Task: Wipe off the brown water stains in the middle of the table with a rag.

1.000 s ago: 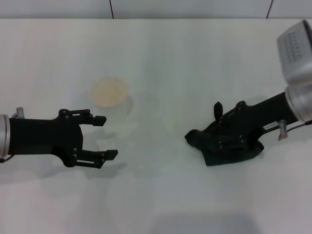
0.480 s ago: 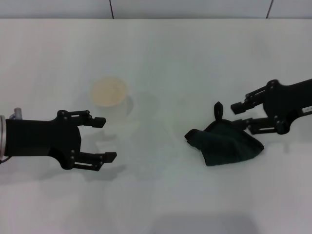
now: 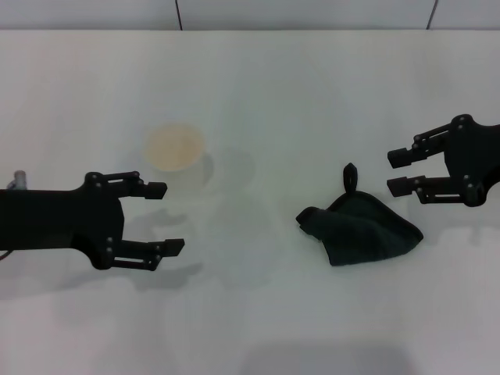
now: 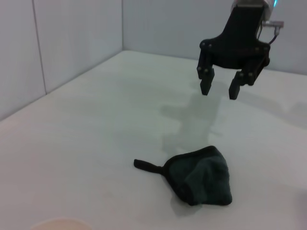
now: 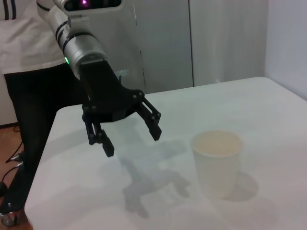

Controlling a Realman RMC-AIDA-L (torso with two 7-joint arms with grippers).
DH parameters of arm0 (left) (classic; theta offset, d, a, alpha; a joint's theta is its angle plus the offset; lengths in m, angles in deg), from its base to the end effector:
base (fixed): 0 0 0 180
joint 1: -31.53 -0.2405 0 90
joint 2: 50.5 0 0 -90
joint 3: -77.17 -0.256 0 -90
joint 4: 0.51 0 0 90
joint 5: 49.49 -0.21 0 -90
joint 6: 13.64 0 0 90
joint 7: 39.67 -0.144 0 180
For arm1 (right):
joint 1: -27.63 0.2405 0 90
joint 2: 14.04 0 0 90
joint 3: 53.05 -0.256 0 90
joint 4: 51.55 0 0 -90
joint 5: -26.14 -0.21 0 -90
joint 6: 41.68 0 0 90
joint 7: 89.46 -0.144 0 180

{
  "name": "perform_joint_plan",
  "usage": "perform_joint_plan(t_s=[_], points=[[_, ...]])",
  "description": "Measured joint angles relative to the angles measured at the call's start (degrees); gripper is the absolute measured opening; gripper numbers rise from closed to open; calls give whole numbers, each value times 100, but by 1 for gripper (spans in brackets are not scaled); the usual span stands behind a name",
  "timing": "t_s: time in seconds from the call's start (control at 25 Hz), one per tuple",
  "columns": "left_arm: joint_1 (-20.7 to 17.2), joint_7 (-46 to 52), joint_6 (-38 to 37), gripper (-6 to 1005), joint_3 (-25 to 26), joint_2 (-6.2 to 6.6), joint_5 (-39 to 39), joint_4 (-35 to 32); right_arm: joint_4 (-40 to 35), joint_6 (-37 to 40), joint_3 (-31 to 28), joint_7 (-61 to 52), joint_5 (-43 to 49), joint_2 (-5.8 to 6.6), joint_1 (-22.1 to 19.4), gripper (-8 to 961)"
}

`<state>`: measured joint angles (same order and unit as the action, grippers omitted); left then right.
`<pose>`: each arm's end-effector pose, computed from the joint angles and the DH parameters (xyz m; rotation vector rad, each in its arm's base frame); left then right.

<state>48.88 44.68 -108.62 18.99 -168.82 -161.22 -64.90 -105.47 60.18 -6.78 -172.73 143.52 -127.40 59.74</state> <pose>-0.2526 0.2906 0.0282 -2.8996 -0.3191 -0.4098 0.2297 0.3381 0.0614 -2.9520 0.2340 0.4388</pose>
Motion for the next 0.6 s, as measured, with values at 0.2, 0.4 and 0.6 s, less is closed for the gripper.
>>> perform_joint_plan(t_s=[0.2, 0.4, 0.6], points=[[-3, -54, -158, 863, 158, 3, -23, 9, 43, -17, -5, 59, 0, -24, -4, 379], [47, -12, -188, 863, 153, 10, -137, 5, 48, -22, -8, 57, -6, -37, -3, 379], [61, -28, -181, 863, 137, 12, -152, 7, 49, -90, -12, 56, -7, -54, -3, 379]])
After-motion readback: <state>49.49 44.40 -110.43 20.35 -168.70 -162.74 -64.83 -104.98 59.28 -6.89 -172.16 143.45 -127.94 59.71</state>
